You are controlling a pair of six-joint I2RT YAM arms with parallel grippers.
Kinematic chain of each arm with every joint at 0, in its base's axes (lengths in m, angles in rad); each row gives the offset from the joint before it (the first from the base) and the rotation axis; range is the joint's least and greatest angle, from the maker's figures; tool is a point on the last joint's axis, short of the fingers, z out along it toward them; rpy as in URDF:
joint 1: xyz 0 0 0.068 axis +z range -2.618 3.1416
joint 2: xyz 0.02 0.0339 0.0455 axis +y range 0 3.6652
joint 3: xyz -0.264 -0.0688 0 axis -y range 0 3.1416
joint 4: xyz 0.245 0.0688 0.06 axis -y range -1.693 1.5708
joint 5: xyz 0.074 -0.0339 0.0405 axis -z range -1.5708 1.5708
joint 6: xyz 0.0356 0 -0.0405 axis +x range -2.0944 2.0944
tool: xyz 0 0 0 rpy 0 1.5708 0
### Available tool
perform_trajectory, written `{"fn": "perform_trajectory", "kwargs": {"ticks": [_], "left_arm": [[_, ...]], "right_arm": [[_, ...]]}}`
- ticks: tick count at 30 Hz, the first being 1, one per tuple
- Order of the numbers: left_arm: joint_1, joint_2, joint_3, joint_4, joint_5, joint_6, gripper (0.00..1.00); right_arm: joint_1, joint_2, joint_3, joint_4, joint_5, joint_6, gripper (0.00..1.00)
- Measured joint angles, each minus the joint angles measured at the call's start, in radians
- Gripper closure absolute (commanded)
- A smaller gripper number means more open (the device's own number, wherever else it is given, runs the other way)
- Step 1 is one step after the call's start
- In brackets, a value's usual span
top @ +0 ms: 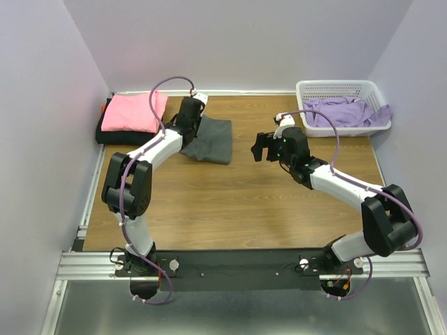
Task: Fold and stack the t-shirts
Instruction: Neatly place the folded tshirt to the corner
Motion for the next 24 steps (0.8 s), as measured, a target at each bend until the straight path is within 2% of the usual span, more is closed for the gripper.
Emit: {"fn": "perform_trajectory", "kwargs": {"ticks": [11,24], "left_arm": [[0.094,0.093,0.256,-0.120,-0.031,0.172,1.00],[0.199,0.124,0.461,-0.211,-0.049,0.251,1.00]], "right_arm": [[-0.001,-0.039,-0.024,0.001,0.022,-0.002,0.00],[-0.005,-0.041,-0.026,0.000,0.029,-0.008,0.00]]}}
